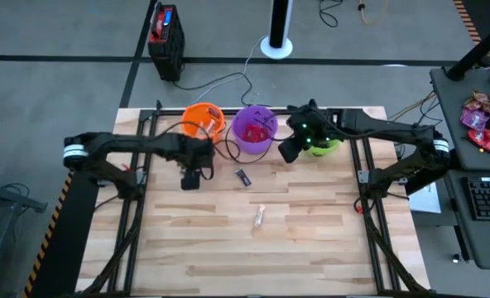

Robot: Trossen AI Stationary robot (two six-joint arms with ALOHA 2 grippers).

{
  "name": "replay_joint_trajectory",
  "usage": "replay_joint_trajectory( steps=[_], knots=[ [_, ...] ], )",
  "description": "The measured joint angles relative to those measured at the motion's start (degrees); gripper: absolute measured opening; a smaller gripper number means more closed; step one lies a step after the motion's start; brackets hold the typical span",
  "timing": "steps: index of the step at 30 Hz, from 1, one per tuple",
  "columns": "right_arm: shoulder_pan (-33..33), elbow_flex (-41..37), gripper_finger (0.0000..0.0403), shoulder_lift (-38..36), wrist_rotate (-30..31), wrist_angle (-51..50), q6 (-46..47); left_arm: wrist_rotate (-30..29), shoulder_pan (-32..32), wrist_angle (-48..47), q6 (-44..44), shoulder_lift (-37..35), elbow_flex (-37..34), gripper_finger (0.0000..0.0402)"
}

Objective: Sort candy by brand, put in halloween buckets
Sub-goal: Put the brown chocolate bar into the green bucket

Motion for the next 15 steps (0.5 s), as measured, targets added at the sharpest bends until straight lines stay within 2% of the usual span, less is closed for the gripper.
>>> replay_joint_trajectory(
  steps=[6,15],
  knots=[
    [-0.02,-0.76,0.0112,0.35,-0.02,-0.03,0.33,3.58,5.53,-2.2,1.37,7.1,2.37,0.0188],
    [0.0,-2.4,0.0112,0.33,-0.02,-0.02,0.35,4.85,6.09,-7.04,6.74,13.5,1.92,0.016]
  ],
)
